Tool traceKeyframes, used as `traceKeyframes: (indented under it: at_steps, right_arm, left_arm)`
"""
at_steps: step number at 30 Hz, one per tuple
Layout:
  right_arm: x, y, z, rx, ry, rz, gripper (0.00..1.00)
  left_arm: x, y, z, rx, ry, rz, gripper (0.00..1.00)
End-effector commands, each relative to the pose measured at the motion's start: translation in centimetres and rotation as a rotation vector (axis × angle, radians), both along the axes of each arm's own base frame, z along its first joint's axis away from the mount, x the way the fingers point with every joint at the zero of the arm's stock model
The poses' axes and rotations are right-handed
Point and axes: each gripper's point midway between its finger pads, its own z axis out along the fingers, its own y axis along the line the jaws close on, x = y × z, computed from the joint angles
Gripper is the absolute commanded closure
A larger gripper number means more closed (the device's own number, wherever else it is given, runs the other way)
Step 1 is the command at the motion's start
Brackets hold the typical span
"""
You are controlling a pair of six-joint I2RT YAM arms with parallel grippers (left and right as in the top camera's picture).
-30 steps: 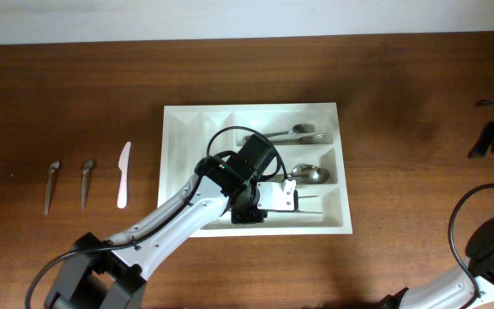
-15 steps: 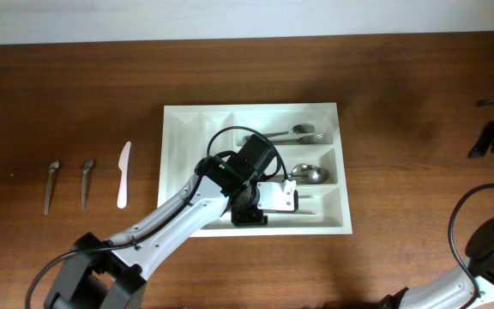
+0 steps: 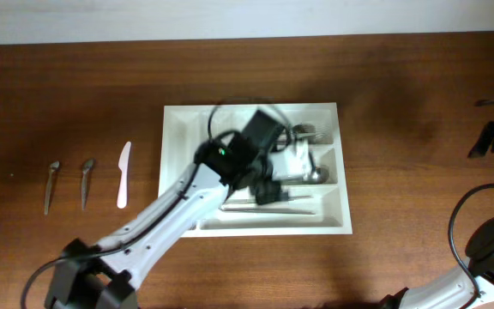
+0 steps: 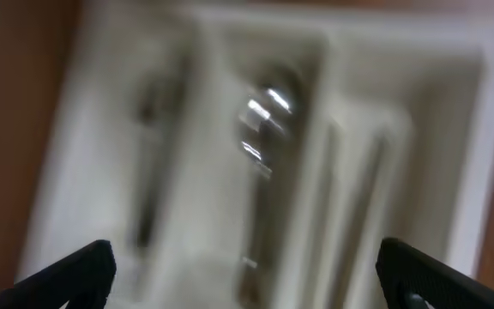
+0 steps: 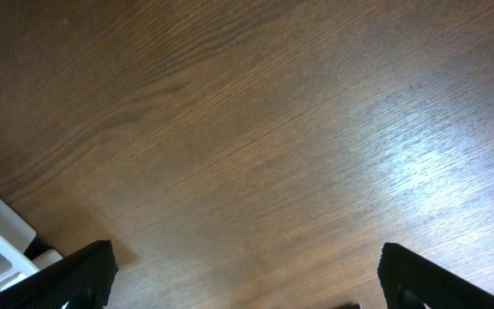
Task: Pack container
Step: 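Move the left gripper over the white plastic knife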
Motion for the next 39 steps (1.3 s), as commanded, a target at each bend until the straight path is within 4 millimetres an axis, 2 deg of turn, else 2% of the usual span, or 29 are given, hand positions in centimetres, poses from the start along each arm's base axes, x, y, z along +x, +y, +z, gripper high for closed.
traceKeyframes:
  at_steps: [1,3,6,8,10,13,19,24,26,31,35,39]
  right_arm:
    - [-0.1,0.0,0.5,-0.003,-0.015,-0.016,0.01]
    - [-0.1,0.0,0.5,-0.003,-0.015,-0.016,0.01]
    - [-0.1,0.0,0.5,-0.003,-0.015,-0.016,0.01]
    - [-0.1,0.0,0.5,-0.003,-0.015,-0.016,0.01]
    - [-0.1,0.0,0.5,-0.003,-0.015,-0.016,0.01]
    - [-0.1,0.0,0.5,-0.003,-0.015,-0.016,0.01]
    - [-0.1,0.0,0.5,-0.003,-0.015,-0.016,0.01]
    - [-0.1,0.0,0.5,-0.003,-0.015,-0.016,0.01]
    - [-0.1,0.0,0.5,-0.003,-0.015,-0.016,0.01]
    - [-0.1,0.0,0.5,-0.003,-0.015,-0.016,0.01]
    - [-0.1,0.0,0.5,-0.003,-0.015,-0.016,0.01]
    - [-0.1,0.0,0.5,-0.003,-0.015,-0.016,0.01]
  left_arm:
    - [2.6,0.5,4.9,-0.142,0.032,0.243,0.01]
    - [2.6,1.2,5.1,-0.131,0.053,0.286,0.01]
    - [3.9,3.7,4.4,-0.027,-0.014,0.382,0.01]
    - [5.5,6.4,4.5,0.045,-0.088,0.504,0.01]
    - [7.5,9.7,5.3,0.049,-0.146,0.733,0.01]
    - [9.2,14.7,5.2,-0.004,-0.110,0.994,0.01]
    - [9.1,22.2,2.9,-0.089,0.156,1.166,0.01]
    - [8.7,28.8,2.3,-0.072,0.200,1.325,0.01]
    - [8.6,30.5,2.1,-0.058,0.200,1.346,0.01]
    - [8.9,33.0,0.4,-0.019,0.225,1.374,0.01]
    - [9.2,34.1,-2.6,0.021,0.291,1.411,0.01]
    - [8.8,34.3,-5.8,0.084,0.379,1.416,0.01]
